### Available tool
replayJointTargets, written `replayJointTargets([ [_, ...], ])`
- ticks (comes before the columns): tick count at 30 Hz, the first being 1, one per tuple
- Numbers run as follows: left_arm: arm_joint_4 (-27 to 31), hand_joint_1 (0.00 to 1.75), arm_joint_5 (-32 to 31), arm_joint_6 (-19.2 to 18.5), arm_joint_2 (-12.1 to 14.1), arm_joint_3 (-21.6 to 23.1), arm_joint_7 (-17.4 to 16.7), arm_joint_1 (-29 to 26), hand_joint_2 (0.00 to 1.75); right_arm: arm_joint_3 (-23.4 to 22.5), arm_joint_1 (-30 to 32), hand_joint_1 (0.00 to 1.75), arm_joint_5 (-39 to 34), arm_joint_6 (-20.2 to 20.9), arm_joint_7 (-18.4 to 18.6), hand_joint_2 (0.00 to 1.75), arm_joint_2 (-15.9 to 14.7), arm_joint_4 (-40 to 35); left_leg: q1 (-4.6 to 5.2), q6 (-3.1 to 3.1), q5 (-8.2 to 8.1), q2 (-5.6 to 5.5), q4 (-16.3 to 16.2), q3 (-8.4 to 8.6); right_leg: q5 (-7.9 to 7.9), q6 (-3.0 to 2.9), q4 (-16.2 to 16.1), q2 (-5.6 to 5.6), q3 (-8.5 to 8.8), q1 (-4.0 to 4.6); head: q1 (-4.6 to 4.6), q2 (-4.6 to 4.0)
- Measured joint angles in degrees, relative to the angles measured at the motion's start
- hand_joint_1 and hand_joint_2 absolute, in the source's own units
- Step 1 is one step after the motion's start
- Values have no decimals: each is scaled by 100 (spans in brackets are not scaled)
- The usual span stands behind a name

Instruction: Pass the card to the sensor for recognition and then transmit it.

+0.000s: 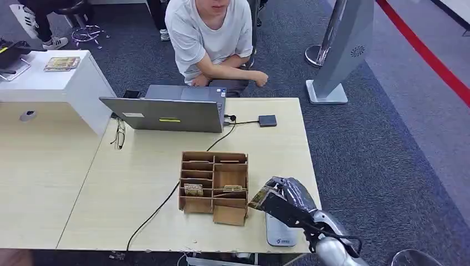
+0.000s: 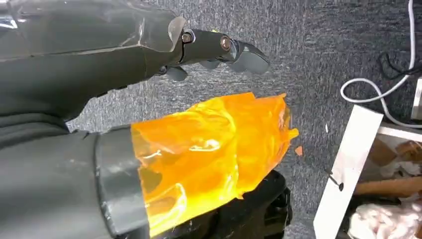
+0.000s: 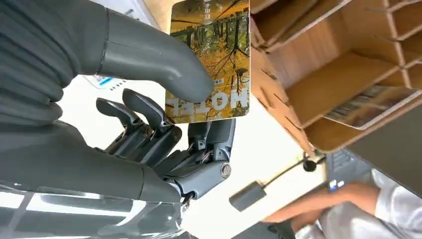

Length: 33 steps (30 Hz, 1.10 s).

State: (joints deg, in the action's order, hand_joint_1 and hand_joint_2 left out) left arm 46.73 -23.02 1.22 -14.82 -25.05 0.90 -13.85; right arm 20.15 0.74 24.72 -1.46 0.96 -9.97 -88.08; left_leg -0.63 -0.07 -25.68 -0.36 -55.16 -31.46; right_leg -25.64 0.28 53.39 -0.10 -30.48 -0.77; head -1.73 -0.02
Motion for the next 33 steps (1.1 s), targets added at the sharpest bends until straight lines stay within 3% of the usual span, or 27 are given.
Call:
replayJointTargets([
  [17, -153, 0, 13, 59, 4, -76, 94, 60, 0, 15, -1, 175, -98, 138, 90, 175, -201, 267, 0, 0, 0, 0, 0, -1, 0, 0, 0, -1, 0, 0, -2, 0],
  [33, -616, 0, 411, 271, 181, 42, 275, 205, 0, 92, -61, 175, -168, 326, 315, 175, -487, 645, 0, 0, 0, -1, 0, -1, 0, 0, 0, -3, 2, 0, 0, 0],
])
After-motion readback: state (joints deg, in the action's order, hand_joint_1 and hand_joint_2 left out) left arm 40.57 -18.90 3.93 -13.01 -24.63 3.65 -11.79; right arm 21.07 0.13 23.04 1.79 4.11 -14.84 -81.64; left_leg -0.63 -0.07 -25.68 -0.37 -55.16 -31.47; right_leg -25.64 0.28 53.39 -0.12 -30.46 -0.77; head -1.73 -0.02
